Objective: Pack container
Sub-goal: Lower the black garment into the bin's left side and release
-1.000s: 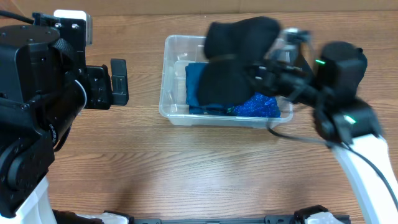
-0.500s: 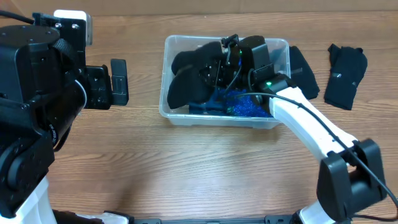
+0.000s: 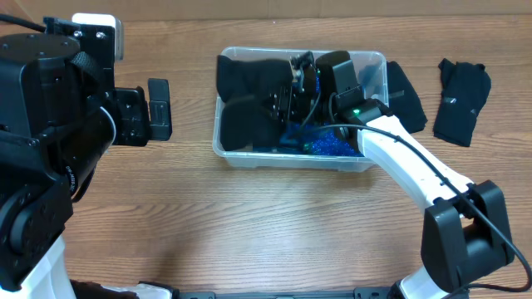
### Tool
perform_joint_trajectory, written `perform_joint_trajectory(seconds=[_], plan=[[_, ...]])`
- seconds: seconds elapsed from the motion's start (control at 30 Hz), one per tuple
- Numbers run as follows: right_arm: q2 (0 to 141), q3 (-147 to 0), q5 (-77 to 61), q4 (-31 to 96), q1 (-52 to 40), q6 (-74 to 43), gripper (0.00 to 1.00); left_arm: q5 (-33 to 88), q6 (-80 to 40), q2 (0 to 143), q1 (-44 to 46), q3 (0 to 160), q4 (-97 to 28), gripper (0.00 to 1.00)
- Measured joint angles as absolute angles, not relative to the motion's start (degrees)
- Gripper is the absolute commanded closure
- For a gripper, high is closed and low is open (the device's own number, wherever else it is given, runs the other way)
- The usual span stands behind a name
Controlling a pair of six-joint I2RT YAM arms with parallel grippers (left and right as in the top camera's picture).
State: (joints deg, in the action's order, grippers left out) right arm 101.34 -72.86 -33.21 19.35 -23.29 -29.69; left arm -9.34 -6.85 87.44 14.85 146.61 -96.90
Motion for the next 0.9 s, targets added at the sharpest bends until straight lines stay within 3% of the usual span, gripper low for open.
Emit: perform_joint_trajectory(seconds=[0.33, 0.4, 0.5, 0.57, 0.7, 0.9], plan=[[97.5, -78.7, -14.9, 47.2, -22.0, -14.9, 0.36, -9.3, -6.9, 87.4, 14.9, 146.6, -96.9, 0.00], [93.8, -82.5, -9.6, 51.5, -21.7, -14.0, 0.25, -9.4, -6.8, 87.4, 14.9, 146.6, -96.9, 0.00], [86.7, -87.3, -2.1, 54.2, -20.0, -12.8, 0.18, -9.5, -6.8, 87.4, 14.9, 146.6, -96.9, 0.00], [83.4, -88.5, -0.3, 55.3, -16.8, -12.6, 0.09, -9.5, -6.9, 87.4, 14.9, 146.6, -96.9, 0.00], [83.4, -88.9, -0.8, 56.6, -6.9, -13.1, 0.03, -9.5, -6.8, 87.4, 14.9, 146.6, -96.9, 0.00], [94.9, -88.7, -10.0, 54.7, 12.9, -13.5, 0.01, -9.5, -6.9, 87.4, 14.9, 146.6, -96.9, 0.00]])
